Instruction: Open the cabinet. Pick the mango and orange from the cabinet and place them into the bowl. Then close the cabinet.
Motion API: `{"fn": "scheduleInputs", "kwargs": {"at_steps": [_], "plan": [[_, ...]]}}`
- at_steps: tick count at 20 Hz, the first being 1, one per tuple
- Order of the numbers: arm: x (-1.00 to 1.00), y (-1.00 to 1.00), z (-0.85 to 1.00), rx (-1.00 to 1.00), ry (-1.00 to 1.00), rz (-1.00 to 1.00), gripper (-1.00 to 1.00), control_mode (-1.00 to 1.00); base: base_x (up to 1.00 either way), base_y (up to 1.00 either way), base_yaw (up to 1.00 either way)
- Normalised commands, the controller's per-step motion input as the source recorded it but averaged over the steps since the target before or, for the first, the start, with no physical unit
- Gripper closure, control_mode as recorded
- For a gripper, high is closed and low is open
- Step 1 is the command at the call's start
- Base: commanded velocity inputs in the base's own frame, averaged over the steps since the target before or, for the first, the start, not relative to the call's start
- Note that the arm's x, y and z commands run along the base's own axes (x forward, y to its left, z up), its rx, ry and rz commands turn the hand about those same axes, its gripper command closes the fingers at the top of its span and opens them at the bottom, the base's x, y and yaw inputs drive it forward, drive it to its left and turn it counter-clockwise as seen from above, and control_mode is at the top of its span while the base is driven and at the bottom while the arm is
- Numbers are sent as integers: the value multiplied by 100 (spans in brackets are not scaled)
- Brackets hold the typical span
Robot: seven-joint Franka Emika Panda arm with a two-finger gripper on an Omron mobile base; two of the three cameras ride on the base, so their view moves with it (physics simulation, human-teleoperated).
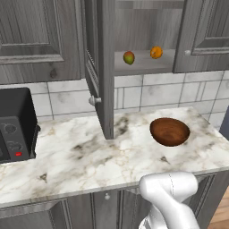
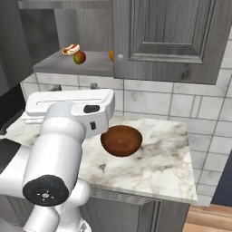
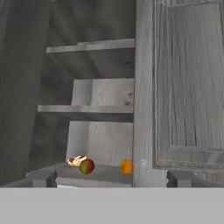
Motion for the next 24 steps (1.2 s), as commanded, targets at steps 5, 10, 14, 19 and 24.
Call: {"fn": "scheduleInputs", "kwargs": {"at_steps": [5, 10, 14, 19, 24], "plan": [[27, 0, -18, 13, -4, -6, -100, -100, 0, 0, 0], [3, 0, -7, 4, 1, 0, -100, -100, 0, 0, 0], [1, -4, 0, 0, 0, -4, -100, -100, 0, 0, 0], [34, -2, -3, 0, 0, -11, -100, -100, 0, 0, 0], [66, 0, -2, 0, 2, -4, -100, -100, 0, 0, 0]]}}
